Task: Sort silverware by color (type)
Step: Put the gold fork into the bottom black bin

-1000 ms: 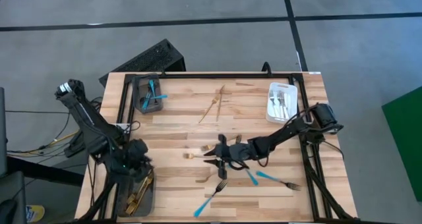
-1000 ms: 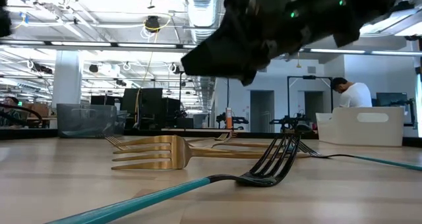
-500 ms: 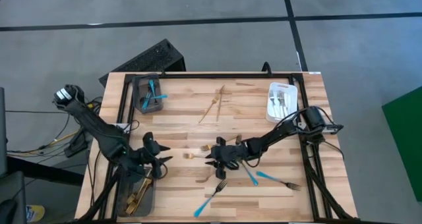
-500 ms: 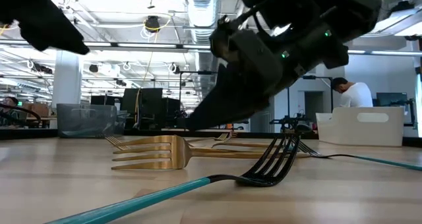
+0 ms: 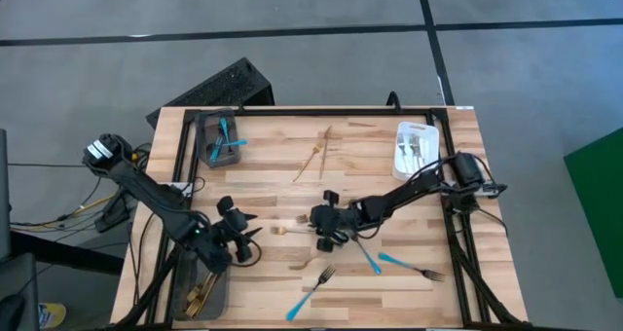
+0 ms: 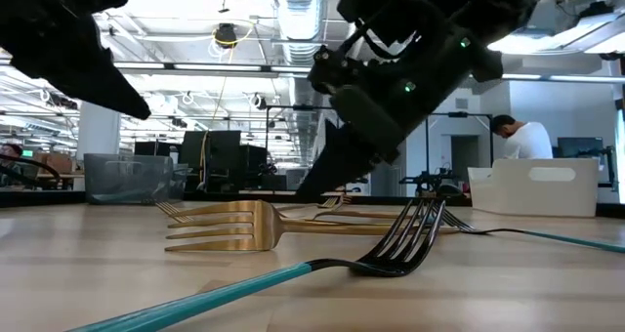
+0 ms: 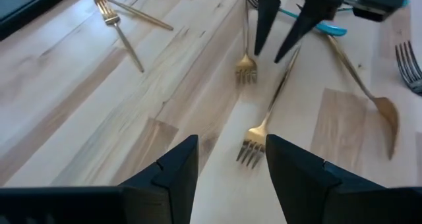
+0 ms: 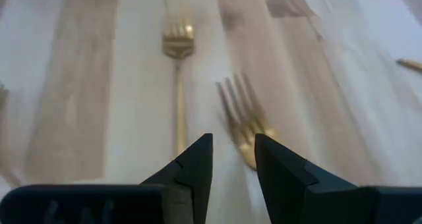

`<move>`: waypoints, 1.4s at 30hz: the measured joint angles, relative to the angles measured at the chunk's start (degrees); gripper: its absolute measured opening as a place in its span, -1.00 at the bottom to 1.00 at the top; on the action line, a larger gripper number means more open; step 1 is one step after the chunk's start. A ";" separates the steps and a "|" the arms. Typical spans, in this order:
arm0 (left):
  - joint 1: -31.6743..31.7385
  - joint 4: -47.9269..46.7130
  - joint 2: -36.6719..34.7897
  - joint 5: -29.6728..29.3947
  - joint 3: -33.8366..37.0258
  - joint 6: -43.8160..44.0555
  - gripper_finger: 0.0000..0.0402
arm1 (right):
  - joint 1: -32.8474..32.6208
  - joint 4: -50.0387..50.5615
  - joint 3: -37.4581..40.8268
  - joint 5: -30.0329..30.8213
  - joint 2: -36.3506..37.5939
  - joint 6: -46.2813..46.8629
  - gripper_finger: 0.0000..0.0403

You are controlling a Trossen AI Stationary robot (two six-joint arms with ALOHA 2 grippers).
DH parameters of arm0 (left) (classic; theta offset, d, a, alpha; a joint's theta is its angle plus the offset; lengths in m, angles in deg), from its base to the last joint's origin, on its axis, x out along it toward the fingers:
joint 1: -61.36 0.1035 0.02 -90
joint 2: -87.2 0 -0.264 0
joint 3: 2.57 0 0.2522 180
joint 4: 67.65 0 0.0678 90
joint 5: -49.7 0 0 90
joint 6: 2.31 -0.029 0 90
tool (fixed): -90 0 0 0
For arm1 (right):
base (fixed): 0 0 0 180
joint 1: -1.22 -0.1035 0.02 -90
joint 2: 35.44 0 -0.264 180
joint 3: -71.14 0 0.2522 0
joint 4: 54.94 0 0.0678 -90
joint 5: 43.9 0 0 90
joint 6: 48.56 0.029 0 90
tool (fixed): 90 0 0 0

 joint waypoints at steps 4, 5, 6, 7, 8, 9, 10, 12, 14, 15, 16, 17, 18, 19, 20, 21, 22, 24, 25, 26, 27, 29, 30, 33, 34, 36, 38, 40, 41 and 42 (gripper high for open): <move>0.17 1.10 0.55 -0.06 0.00 0.03 -0.18 | 1.50 8.08 0.10 -0.06 0.66 -1.73 -0.32; 0.17 1.21 0.59 -0.12 0.00 -0.03 -0.18 | 1.87 9.13 0.10 -0.02 0.72 -1.74 -0.32; 0.17 1.23 0.58 -0.15 0.00 -0.23 -0.18 | 2.26 9.91 0.05 -0.04 0.78 -1.72 -0.32; 0.26 1.55 0.60 -0.24 0.00 -0.38 -0.18 | 2.66 10.91 -0.03 -0.04 0.87 -1.73 -0.32; 0.45 1.96 0.70 -0.41 0.00 -0.42 -0.18 | 3.05 11.59 -0.03 -0.04 0.92 -1.73 -0.32; 0.58 2.00 0.73 -0.78 0.00 -0.42 -0.18 | 3.37 11.90 -0.03 -0.04 0.93 -1.75 -0.32; 0.63 2.06 0.75 -1.16 0.00 -0.42 -0.18 | 3.69 12.00 -0.03 -0.11 0.93 -1.75 -0.32; 0.86 2.70 0.75 -1.70 0.00 -0.45 -0.18 | 3.97 11.95 -0.03 -0.57 0.93 -1.76 -0.32; 1.07 2.72 0.75 -1.62 0.00 -0.58 -0.18 | 3.84 11.70 -0.03 -0.52 0.93 -2.77 -0.32; 1.09 2.75 0.75 -1.62 0.00 -0.61 -0.18 | 3.67 11.73 -0.03 -0.52 1.19 -3.60 -0.32; 1.11 2.75 0.75 -1.62 0.00 -0.70 -0.18 | 3.29 12.01 -0.03 -0.45 1.73 -4.40 -0.32; 1.16 2.74 0.75 -1.61 0.00 -1.05 -0.18 | 2.98 12.46 0.08 0.00 2.20 -5.13 -0.32; 1.31 2.76 0.75 -1.61 0.00 -1.41 -0.18 | 2.87 12.12 0.12 0.01 2.66 -5.71 -0.32; 1.48 2.83 0.75 -1.61 0.00 -1.66 -0.18 | 2.78 11.65 0.07 0.11 3.27 -6.18 -0.32; 1.54 2.90 0.75 -1.61 0.00 -1.89 -0.18 | 2.78 12.09 0.05 0.36 4.02 -6.49 -0.32; 1.72 3.04 0.75 -1.65 0.00 -1.93 -0.18 | 2.78 12.34 0.05 0.46 4.85 -6.76 -0.32; 1.96 3.30 0.75 -1.61 0.00 -1.93 -0.18 | 2.78 12.16 0.05 0.46 5.62 -7.10 -0.32; 2.28 3.28 0.75 -1.63 0.00 -1.93 -0.18 | 3.12 12.42 0.03 0.44 6.86 -7.73 -0.32; 2.40 3.43 0.75 -1.59 0.00 -1.93 -0.18 | 3.38 12.53 0.03 0.35 7.25 -8.06 -0.32; 2.42 3.43 0.75 -1.55 0.00 -1.93 -0.18 | 3.76 12.51 0.03 0.20 7.41 -8.52 -0.32; 2.42 3.42 0.75 -1.55 0.00 -1.93 -0.18 | 4.13 12.71 0.01 0.06 7.47 -8.78 -0.32; 2.42 3.52 0.75 -1.57 0.00 -1.95 -0.18 | 4.97 14.07 0.01 -0.11 7.47 -8.85 -0.32; 2.42 3.48 0.75 -1.53 0.00 -1.95 -0.18 | 5.41 14.73 0.01 -0.73 7.44 -8.84 -0.32; 2.42 3.49 0.75 -1.55 0.00 -1.95 -0.18 | 6.73 16.34 0.17 -4.01 7.44 -8.64 -0.32; 2.42 3.48 0.75 -1.54 0.00 -1.95 -0.18 | 7.06 16.27 0.56 -4.77 7.44 -8.31 -0.32; 2.42 3.48 0.75 -1.57 0.00 -1.95 -0.18 | 7.50 16.37 1.40 -5.06 7.42 -7.84 -0.32; 2.42 3.42 0.75 -1.66 0.00 -1.95 -0.18 | 7.88 16.57 2.20 -5.14 7.40 -7.72 -0.32; 2.42 3.42 0.75 -1.93 0.00 -1.95 -0.18 | 8.22 16.69 2.92 -6.23 7.40 -7.70 -0.32; 2.42 3.42 0.75 -2.23 0.00 -1.95 -0.18 | 8.49 16.68 3.22 -6.45 7.40 -7.70 -0.32; 2.42 3.42 0.75 -2.59 0.00 -1.97 -0.18 | 8.60 16.68 3.53 -6.51 7.40 -7.54 -0.32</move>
